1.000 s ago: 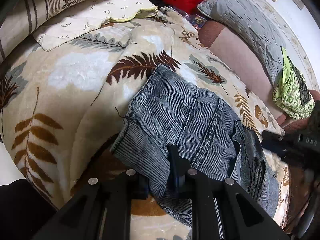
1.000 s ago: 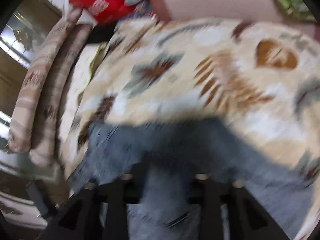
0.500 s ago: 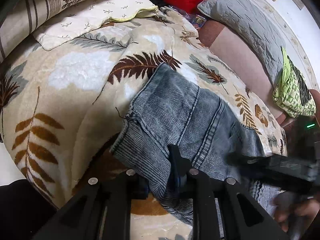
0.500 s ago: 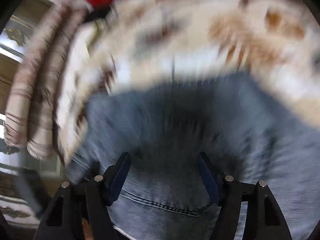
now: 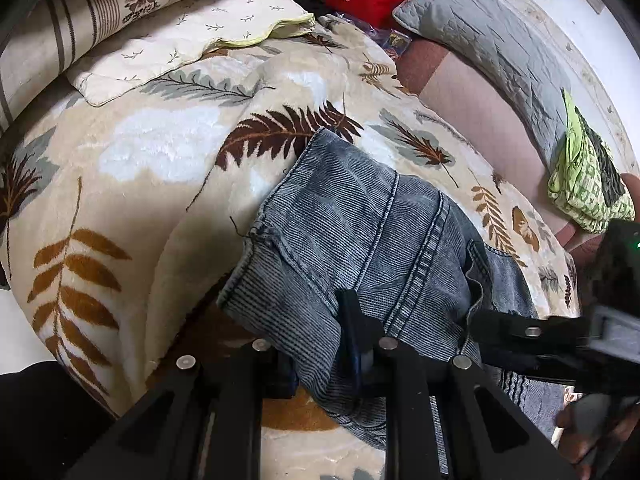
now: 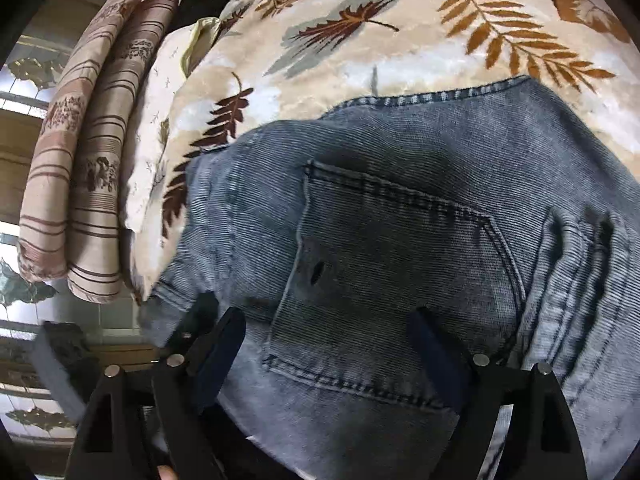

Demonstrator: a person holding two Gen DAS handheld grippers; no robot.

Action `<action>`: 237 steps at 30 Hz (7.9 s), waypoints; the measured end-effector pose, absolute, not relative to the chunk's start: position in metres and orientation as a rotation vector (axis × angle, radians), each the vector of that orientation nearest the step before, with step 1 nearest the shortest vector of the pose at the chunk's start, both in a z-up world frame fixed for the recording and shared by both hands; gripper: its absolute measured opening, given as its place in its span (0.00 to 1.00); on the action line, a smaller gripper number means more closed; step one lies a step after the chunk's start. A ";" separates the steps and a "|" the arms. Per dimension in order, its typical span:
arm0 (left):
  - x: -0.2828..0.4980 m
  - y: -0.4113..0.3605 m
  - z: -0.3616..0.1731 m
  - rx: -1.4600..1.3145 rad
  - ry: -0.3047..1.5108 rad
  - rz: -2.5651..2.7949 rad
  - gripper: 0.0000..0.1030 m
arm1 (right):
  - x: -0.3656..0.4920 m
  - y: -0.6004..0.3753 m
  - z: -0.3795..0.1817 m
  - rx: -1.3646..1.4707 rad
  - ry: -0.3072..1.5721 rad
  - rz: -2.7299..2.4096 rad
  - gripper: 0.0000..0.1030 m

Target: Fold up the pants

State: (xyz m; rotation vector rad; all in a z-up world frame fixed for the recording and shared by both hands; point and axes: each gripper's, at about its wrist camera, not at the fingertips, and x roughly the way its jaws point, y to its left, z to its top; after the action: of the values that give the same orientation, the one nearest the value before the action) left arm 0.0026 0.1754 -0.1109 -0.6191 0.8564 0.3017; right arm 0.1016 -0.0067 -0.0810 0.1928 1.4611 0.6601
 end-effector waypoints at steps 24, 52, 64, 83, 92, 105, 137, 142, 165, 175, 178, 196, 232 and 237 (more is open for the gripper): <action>0.001 0.153 -0.084 -0.508 0.779 0.335 0.14 | 0.059 -0.200 -0.036 0.452 1.205 0.477 0.91; 0.003 -0.163 -0.029 0.235 0.821 -0.358 0.58 | 0.016 -0.412 -0.100 0.937 0.977 0.316 0.91; 0.027 -0.026 -0.056 0.024 0.819 0.012 0.72 | 0.019 -0.330 -0.090 0.935 1.116 0.482 0.91; 0.010 -0.021 -0.052 -0.010 0.761 0.015 0.73 | 0.013 -0.306 -0.083 0.621 1.108 0.271 0.16; 0.017 -0.038 -0.086 0.104 0.843 0.008 0.75 | -0.002 -0.332 -0.064 0.793 1.067 0.311 0.53; 0.016 -0.028 -0.091 0.034 0.830 -0.030 0.78 | 0.015 -0.315 -0.130 1.197 1.150 0.352 0.65; 0.023 -0.045 -0.091 0.162 0.832 0.012 0.84 | -0.005 -0.331 -0.064 0.707 1.087 0.187 0.16; 0.024 -0.044 -0.092 0.160 0.829 0.003 0.84 | 0.031 -0.290 -0.026 0.666 0.999 0.417 0.51; 0.020 -0.014 -0.075 0.017 0.826 -0.047 0.83 | 0.144 -0.272 -0.082 0.378 1.200 0.230 0.57; 0.034 -0.011 -0.099 -0.014 0.916 -0.086 0.84 | 0.169 -0.171 -0.001 0.006 1.178 0.333 0.86; 0.035 -0.008 -0.101 -0.038 0.922 -0.091 0.84 | 0.196 -0.097 -0.006 -0.241 1.230 0.401 0.86; 0.033 -0.004 -0.105 -0.086 0.926 -0.101 0.85 | 0.209 -0.115 -0.019 -0.080 1.215 0.250 0.27; 0.022 0.032 -0.082 -0.315 0.953 -0.030 0.85 | 0.018 -0.299 -0.036 0.471 1.036 0.306 0.76; 0.022 0.015 -0.084 -0.202 0.968 0.017 0.85 | 0.003 -0.254 -0.028 0.218 0.933 0.316 0.76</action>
State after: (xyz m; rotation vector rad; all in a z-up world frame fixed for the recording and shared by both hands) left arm 0.0220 0.0147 -0.0835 -0.2022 0.9679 0.0165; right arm 0.0027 -0.2544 -0.0281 0.2179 0.9331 0.3160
